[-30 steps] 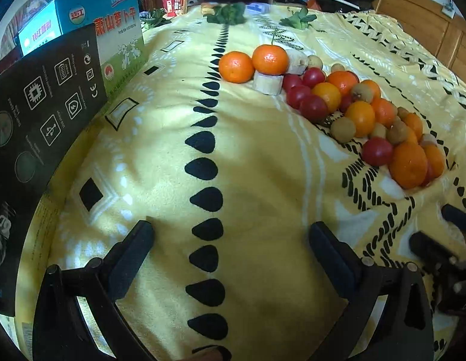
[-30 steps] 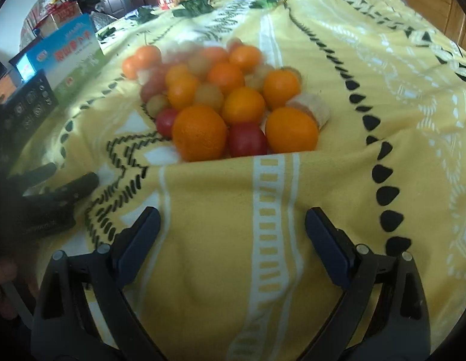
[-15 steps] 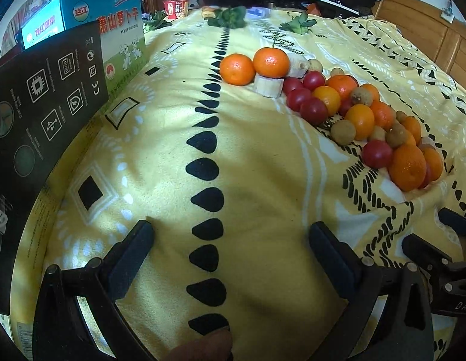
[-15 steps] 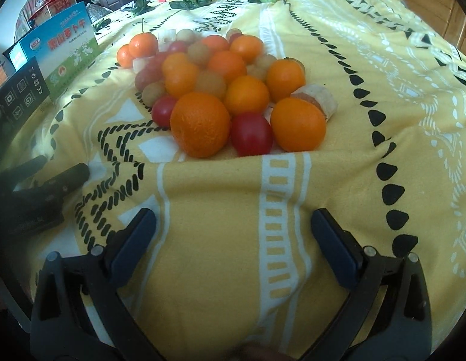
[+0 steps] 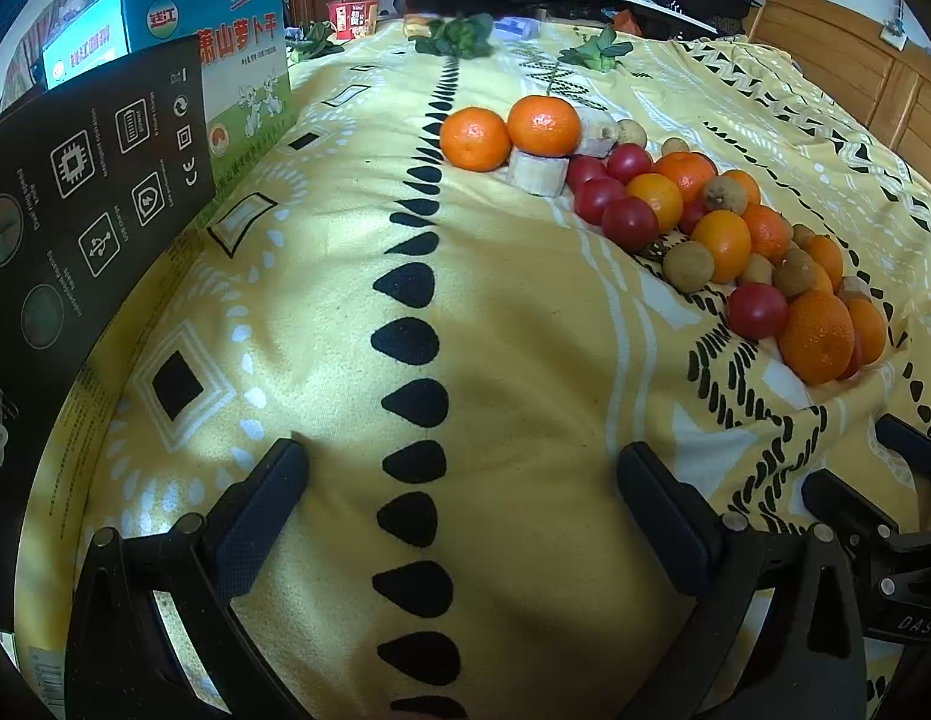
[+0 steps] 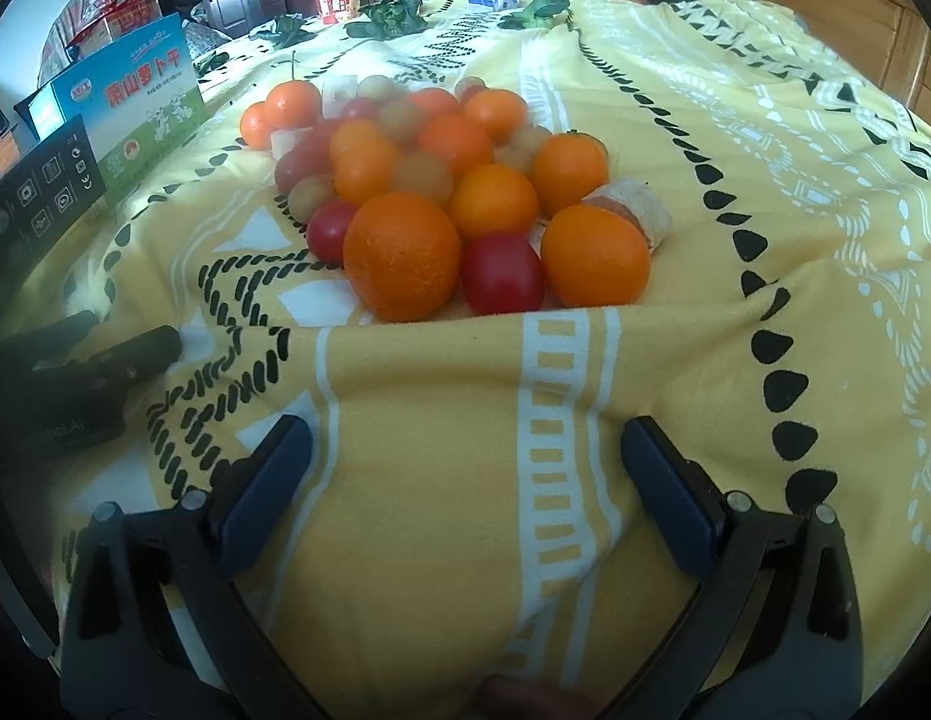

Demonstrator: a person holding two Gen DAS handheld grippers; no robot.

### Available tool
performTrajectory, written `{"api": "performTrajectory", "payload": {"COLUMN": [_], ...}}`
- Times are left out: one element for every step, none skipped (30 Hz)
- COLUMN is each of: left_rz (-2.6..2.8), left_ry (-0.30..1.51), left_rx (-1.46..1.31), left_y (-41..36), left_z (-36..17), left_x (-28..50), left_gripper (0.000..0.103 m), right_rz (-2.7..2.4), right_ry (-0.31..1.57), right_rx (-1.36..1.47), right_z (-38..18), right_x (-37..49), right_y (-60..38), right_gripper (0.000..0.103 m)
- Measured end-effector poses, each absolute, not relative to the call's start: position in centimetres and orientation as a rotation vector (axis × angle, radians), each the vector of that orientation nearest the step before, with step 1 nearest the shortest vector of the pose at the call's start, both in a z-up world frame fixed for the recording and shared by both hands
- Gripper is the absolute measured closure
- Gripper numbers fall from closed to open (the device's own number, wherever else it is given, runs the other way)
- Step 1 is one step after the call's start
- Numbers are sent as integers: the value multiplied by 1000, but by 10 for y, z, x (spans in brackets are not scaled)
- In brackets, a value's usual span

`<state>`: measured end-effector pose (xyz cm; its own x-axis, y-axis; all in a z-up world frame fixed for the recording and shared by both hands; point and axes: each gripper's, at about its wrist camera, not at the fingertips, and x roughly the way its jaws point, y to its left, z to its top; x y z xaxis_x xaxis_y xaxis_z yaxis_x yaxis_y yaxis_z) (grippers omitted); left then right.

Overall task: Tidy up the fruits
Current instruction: 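Move both tools back toward the fruit pile on the bed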

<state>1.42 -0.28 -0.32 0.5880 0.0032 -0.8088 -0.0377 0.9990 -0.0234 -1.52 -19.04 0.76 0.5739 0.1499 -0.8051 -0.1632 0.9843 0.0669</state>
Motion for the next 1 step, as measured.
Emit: {"api": "performTrajectory", "payload": {"left_rz": [24], "left_ry": [942], "left_rx": [-41], "left_y": [-3], "left_z": [-3], "left_x": [14], "left_gripper": [0], "right_rz": [183], "right_ry": [942], "right_rx": [-17], "right_z": [8], "right_x": [-15], "right_y": [-190], "right_gripper": [0]}}
